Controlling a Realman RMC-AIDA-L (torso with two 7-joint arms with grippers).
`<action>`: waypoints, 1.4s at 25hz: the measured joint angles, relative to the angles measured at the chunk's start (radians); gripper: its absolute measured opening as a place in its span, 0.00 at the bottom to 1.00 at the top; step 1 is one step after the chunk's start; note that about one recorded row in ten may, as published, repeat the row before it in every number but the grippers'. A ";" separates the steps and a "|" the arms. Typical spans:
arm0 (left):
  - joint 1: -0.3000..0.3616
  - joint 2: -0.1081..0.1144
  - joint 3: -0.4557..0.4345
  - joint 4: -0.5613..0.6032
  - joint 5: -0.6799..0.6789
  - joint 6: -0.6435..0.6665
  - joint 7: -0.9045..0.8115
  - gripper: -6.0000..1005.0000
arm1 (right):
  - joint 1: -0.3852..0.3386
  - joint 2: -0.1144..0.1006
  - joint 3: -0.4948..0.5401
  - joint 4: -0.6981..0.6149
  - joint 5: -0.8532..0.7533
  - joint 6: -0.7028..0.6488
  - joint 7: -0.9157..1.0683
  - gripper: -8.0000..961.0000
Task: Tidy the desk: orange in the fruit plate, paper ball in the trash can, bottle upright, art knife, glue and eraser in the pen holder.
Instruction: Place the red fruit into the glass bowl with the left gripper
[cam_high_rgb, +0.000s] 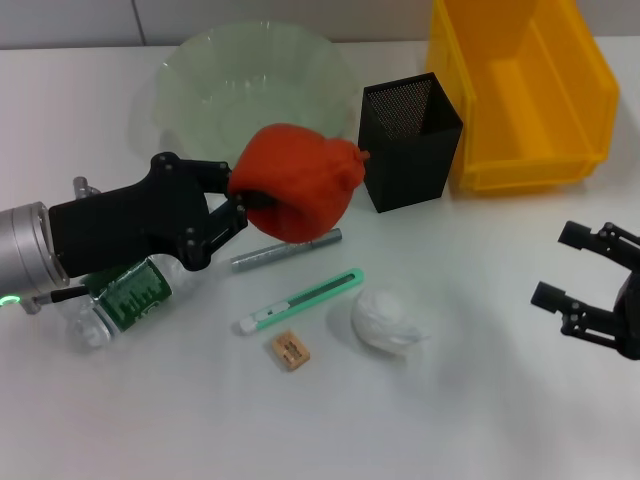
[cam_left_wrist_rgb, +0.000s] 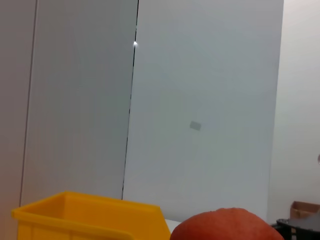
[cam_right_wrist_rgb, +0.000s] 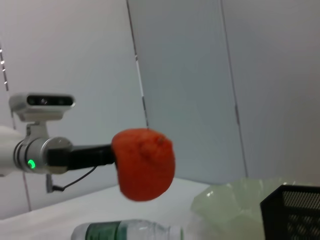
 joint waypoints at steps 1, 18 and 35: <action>0.000 0.000 -0.001 0.000 0.000 0.000 0.000 0.10 | 0.002 -0.001 0.000 0.000 -0.008 0.000 0.001 0.85; -0.001 -0.006 -0.004 0.000 0.000 -0.006 0.000 0.10 | -0.003 0.009 -0.010 -0.006 -0.065 0.047 -0.055 0.85; -0.068 -0.052 -0.130 -0.064 -0.027 -0.155 -0.039 0.10 | 0.002 0.014 -0.001 -0.006 -0.075 0.051 -0.056 0.84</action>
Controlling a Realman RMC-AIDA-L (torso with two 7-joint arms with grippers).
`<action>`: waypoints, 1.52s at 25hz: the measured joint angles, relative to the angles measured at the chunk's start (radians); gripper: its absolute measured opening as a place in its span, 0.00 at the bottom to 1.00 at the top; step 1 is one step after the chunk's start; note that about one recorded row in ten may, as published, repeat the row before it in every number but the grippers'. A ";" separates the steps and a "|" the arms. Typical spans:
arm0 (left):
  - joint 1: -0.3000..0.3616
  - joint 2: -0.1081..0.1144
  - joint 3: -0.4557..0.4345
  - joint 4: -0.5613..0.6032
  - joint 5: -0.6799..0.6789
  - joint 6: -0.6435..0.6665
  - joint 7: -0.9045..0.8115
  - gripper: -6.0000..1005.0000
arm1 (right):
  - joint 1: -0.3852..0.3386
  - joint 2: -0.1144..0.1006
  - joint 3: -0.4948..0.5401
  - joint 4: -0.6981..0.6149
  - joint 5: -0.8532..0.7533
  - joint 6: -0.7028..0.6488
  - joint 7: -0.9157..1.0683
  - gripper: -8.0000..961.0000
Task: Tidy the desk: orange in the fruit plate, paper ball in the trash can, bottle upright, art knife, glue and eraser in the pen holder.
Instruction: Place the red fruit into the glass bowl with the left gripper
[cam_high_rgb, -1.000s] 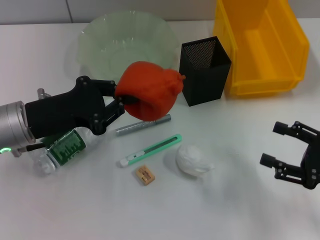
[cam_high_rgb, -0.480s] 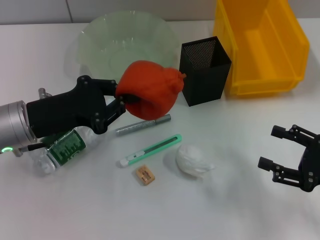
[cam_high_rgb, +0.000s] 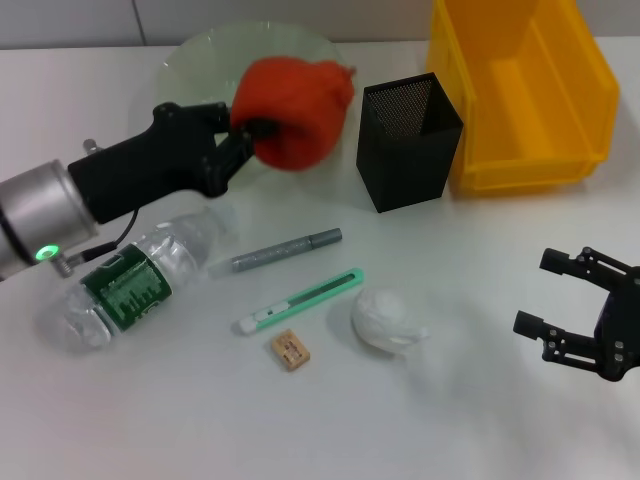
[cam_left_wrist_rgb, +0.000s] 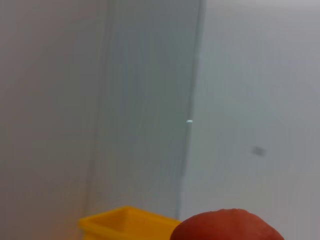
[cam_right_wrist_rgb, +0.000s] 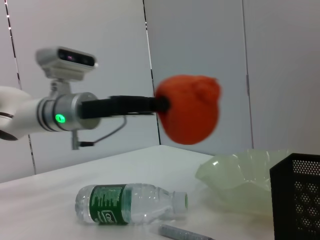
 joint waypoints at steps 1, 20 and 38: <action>-0.016 0.000 0.000 -0.023 -0.017 -0.027 0.000 0.10 | 0.000 0.000 0.000 0.000 0.000 0.000 0.000 0.84; -0.231 -0.007 0.000 -0.212 -0.284 -0.563 0.111 0.10 | 0.007 0.002 0.001 0.000 0.003 -0.002 0.002 0.84; -0.224 -0.007 -0.001 -0.218 -0.300 -0.563 0.107 0.10 | 0.015 0.002 0.000 0.000 0.007 0.000 0.007 0.84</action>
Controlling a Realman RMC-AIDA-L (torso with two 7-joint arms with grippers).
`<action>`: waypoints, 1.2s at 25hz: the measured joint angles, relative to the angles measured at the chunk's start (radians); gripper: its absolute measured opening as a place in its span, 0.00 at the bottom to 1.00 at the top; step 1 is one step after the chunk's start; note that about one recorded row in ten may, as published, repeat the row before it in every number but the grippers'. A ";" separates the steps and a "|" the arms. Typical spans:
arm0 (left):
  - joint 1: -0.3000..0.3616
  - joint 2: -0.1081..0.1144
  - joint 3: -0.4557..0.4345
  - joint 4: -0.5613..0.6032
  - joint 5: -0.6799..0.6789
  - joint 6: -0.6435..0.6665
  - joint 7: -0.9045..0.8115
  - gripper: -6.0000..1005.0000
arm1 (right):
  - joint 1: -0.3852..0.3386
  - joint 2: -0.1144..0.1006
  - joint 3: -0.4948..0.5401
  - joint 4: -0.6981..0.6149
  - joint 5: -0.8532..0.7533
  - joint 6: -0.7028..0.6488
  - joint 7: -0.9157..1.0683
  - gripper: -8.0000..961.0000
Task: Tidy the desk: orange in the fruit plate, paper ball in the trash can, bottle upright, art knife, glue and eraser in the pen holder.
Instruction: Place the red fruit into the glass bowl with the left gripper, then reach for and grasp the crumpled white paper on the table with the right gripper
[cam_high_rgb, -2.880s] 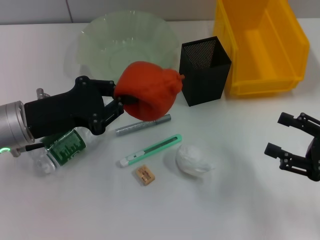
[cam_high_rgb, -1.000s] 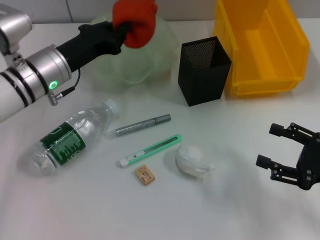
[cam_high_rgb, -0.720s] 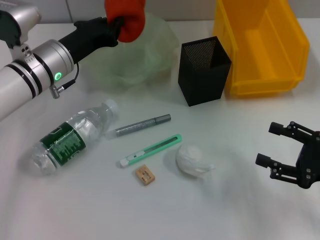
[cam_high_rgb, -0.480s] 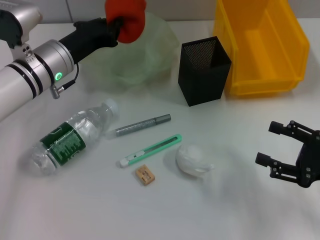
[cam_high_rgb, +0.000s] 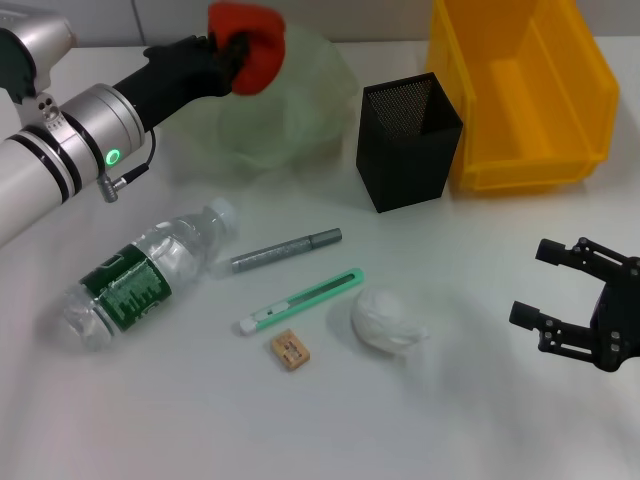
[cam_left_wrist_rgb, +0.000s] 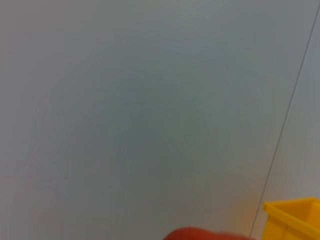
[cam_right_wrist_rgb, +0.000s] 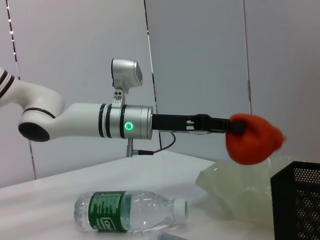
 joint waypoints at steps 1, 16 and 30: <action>0.005 0.000 0.005 0.000 -0.001 0.013 -0.001 0.10 | 0.000 0.000 0.000 0.000 0.000 0.000 0.000 0.84; 0.009 0.000 0.021 -0.001 0.008 0.036 -0.023 0.70 | 0.000 0.000 0.000 0.000 -0.002 -0.008 0.001 0.83; 0.073 0.011 0.029 0.024 0.015 0.192 -0.075 0.85 | 0.000 0.001 0.000 0.000 0.000 -0.011 0.002 0.83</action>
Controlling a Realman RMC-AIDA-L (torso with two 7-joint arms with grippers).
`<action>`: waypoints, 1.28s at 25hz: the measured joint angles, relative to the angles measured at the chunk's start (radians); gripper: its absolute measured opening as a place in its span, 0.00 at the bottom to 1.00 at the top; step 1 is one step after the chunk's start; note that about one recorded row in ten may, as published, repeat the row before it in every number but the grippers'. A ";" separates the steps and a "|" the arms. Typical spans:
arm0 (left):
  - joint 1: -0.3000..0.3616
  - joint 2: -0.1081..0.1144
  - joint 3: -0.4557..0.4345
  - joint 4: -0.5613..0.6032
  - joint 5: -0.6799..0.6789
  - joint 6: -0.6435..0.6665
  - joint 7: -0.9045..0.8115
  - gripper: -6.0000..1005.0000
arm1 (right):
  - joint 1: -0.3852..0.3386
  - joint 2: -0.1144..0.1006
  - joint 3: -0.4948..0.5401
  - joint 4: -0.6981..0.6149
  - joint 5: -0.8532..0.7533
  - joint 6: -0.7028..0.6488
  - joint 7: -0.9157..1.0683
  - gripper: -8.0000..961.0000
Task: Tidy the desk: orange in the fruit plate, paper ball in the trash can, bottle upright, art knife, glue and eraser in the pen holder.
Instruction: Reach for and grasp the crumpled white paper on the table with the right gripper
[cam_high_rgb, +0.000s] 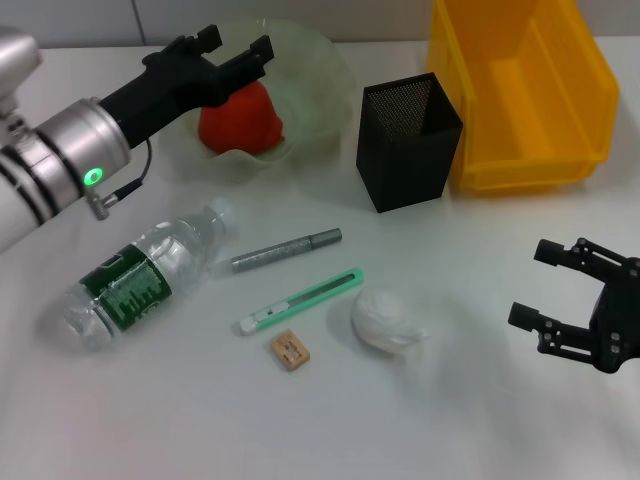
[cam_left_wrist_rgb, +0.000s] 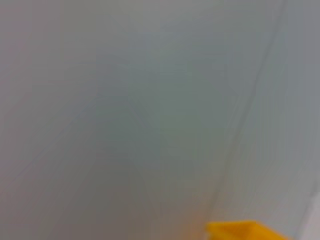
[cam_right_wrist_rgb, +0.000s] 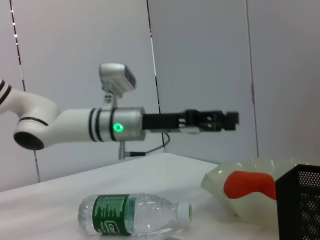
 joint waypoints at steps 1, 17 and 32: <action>0.019 0.003 0.008 0.018 0.010 0.044 -0.023 0.85 | 0.001 0.000 0.000 0.000 0.000 0.000 0.001 0.83; 0.336 0.124 0.097 0.265 0.216 0.629 -0.151 0.84 | 0.048 -0.002 0.000 0.000 0.001 -0.003 0.071 0.83; 0.395 0.156 0.086 0.261 0.242 0.724 -0.113 0.83 | 0.044 0.000 0.002 0.005 0.001 -0.012 0.077 0.82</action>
